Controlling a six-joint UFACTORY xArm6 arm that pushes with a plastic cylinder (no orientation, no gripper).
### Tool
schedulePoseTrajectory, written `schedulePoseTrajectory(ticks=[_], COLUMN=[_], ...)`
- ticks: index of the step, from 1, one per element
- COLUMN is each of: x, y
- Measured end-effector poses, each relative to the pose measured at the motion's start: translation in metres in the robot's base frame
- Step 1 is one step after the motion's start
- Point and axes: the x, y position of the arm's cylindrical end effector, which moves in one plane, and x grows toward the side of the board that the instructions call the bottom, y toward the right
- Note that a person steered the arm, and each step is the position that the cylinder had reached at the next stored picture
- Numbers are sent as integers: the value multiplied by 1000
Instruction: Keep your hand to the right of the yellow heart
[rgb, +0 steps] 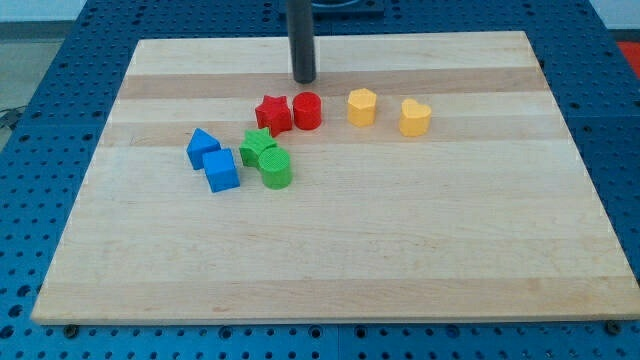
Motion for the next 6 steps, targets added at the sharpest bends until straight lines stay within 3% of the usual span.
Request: schedulePoseTrajectory(ticks=[1, 4, 6], x=[12, -4, 39], y=[36, 117, 180])
